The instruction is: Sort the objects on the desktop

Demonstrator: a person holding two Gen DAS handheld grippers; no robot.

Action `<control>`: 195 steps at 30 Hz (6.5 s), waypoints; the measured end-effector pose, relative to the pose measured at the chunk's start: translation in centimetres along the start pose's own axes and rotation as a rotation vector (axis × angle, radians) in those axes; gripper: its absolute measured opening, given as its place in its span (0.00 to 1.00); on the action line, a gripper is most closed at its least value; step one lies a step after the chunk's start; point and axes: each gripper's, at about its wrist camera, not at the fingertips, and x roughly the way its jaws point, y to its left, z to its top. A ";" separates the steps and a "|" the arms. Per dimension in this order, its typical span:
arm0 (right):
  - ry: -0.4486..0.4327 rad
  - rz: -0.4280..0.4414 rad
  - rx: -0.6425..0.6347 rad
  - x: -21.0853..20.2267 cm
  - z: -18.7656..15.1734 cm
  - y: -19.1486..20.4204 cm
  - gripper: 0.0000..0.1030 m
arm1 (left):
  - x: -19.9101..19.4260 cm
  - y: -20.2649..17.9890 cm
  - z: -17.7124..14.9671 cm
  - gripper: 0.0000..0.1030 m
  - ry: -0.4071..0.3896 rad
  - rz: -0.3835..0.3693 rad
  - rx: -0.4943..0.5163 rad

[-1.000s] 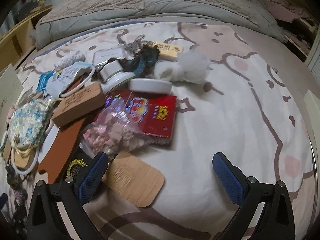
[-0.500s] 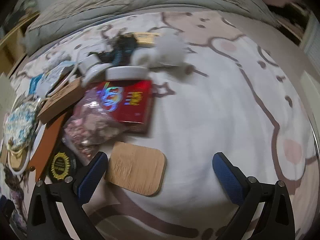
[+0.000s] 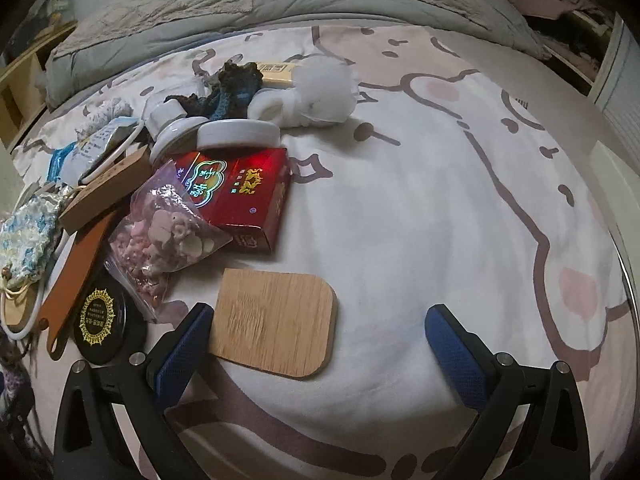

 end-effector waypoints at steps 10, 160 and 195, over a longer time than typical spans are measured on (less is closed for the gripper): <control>-0.005 0.005 0.016 0.0 -0.2 -0.1 1.00 | 0.2 0.0 -0.1 1.00 0.013 -0.012 0.023; -0.014 0.291 -0.074 -6.1 -7.4 8.4 0.67 | -5.1 -1.5 -0.8 0.12 0.011 -0.211 0.143; 0.008 0.347 -0.025 -6.1 -7.1 7.5 0.67 | -7.8 -3.2 -1.1 0.24 -0.106 -0.337 0.248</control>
